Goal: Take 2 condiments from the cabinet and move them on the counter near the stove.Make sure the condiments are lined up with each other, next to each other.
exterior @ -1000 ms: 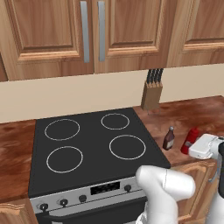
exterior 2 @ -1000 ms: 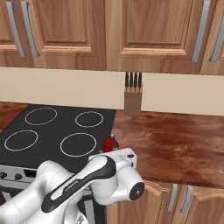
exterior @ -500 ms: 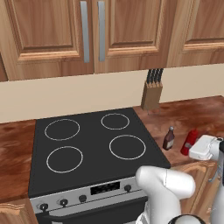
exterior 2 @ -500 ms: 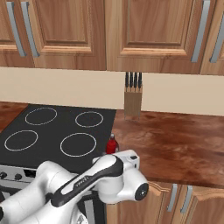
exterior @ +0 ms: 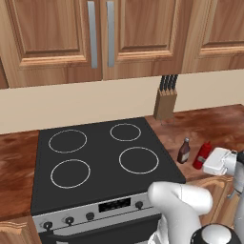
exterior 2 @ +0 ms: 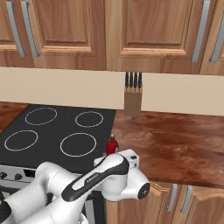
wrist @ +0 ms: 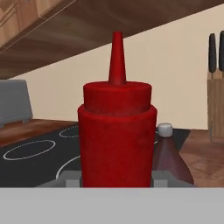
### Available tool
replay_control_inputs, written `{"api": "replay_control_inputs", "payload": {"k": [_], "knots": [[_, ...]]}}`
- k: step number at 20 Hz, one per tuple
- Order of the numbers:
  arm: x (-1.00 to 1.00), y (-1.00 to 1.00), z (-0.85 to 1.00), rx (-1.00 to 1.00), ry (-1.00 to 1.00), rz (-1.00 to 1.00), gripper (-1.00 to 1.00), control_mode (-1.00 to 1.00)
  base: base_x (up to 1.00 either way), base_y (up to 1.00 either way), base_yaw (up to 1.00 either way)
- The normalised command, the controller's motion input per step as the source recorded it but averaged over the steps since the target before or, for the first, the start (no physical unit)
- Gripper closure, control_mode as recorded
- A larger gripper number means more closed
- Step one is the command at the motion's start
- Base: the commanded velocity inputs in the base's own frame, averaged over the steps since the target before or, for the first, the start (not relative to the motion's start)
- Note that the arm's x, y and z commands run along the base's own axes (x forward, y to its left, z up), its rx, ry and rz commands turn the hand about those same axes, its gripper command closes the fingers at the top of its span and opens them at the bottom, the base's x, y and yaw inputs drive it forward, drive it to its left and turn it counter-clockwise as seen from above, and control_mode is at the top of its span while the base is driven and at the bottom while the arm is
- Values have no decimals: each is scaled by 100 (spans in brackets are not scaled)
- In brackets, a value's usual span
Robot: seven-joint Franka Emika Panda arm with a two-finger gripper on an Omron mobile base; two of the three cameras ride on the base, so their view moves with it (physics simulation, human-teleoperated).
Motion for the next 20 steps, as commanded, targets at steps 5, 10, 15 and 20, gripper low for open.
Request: {"api": "replay_control_inputs", "payload": {"k": [5, 10, 15, 20], "knots": [[16, -12, -7, 3, -4, 4, 100, -100, 0, 0, 0], [14, -18, -12, 0, -2, 1, 100, -100, 0, 0, 0], [25, -13, -17, 0, 0, 0, 100, -100, 0, 0, 0], [27, -1, -18, 0, 0, 0, 100, -100, 0, 0, 0]]}}
